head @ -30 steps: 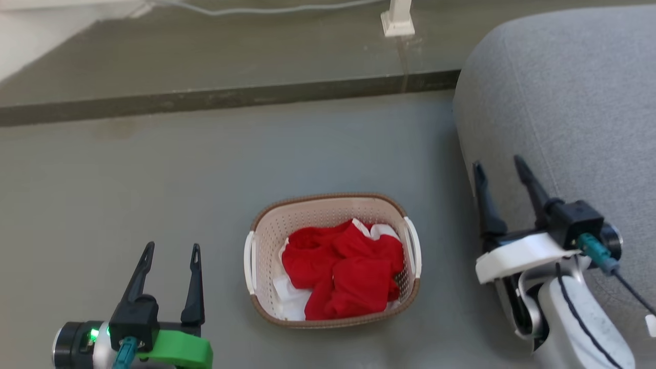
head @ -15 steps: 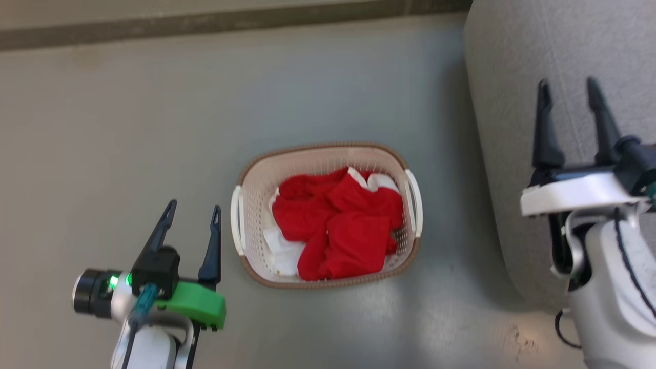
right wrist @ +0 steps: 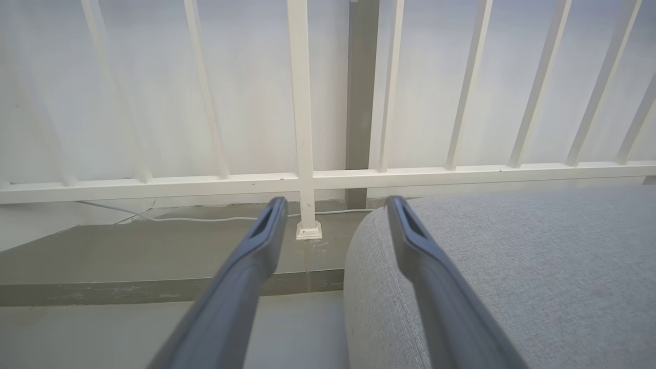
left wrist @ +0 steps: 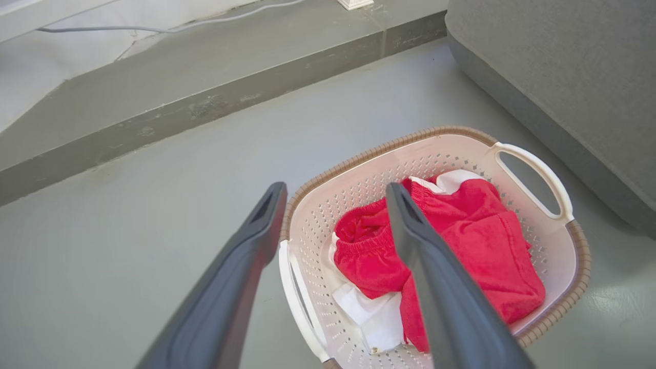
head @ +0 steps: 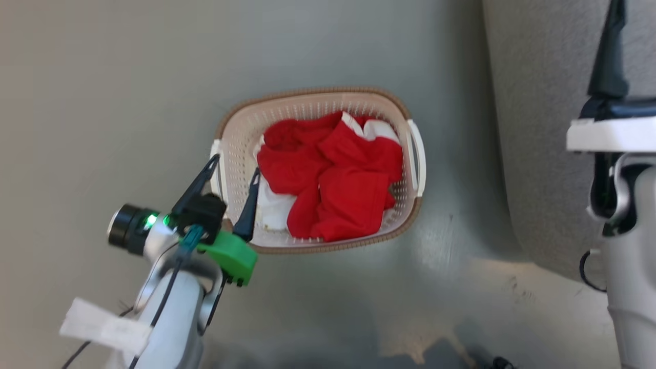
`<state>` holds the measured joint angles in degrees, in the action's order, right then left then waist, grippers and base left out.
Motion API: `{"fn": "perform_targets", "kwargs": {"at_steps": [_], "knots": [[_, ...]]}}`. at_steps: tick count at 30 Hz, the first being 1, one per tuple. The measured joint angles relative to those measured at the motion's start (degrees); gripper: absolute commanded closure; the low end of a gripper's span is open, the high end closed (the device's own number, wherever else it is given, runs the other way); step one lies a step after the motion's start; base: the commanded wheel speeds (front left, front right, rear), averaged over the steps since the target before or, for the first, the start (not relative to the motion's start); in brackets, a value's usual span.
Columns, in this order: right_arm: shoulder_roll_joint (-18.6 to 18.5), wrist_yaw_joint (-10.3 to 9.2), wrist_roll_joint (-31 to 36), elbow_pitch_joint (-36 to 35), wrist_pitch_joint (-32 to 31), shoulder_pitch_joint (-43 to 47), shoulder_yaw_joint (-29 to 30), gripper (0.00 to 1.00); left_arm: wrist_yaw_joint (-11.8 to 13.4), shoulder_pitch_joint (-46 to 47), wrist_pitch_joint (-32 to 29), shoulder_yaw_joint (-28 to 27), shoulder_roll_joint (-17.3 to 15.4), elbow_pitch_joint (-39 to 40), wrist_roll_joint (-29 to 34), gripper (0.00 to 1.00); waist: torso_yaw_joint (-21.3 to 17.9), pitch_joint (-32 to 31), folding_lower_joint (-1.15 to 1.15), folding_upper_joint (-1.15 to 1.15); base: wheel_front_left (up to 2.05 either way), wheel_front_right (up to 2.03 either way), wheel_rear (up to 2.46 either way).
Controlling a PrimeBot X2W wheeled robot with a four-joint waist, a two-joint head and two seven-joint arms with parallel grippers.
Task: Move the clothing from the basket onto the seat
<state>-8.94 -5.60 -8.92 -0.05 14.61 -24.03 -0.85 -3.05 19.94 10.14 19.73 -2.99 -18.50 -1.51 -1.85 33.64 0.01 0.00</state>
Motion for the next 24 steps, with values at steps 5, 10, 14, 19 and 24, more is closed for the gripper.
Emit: {"fn": "perform_targets", "kwargs": {"at_steps": [5,10,14,19,24], "knots": [[0.0,0.0,0.0,-1.1,0.0,-2.5,0.3,0.0,-1.0,3.6,-0.6,2.1,0.1,-2.2,0.7,0.0,0.0,3.3,0.0,0.0,0.0,0.0,0.0],[-0.1,0.0,0.0,-2.5,0.1,-5.3,0.8,0.0,-2.0,8.2,-1.7,5.0,0.3,-4.4,2.1,0.0,-0.1,7.4,0.0,0.0,0.0,0.0,0.0],[-0.1,0.01,0.4,-3.0,0.1,-7.2,0.9,0.0,-2.6,11.2,-2.2,6.8,0.5,-6.7,2.2,0.0,-0.1,10.6,0.0,0.0,0.0,0.0,0.0],[0.2,0.45,1.1,-3.3,0.1,-9.6,0.5,0.0,-3.4,14.3,-3.0,10.1,0.6,-10.1,2.2,0.0,-0.3,14.6,0.0,0.0,0.0,0.0,0.0],[0.8,0.54,1.5,-3.5,0.1,-10.9,0.4,0.0,-3.8,16.9,-3.5,12.4,0.6,-12.6,1.7,0.0,-0.9,17.0,0.0,0.0,0.0,0.0,0.0]]}}
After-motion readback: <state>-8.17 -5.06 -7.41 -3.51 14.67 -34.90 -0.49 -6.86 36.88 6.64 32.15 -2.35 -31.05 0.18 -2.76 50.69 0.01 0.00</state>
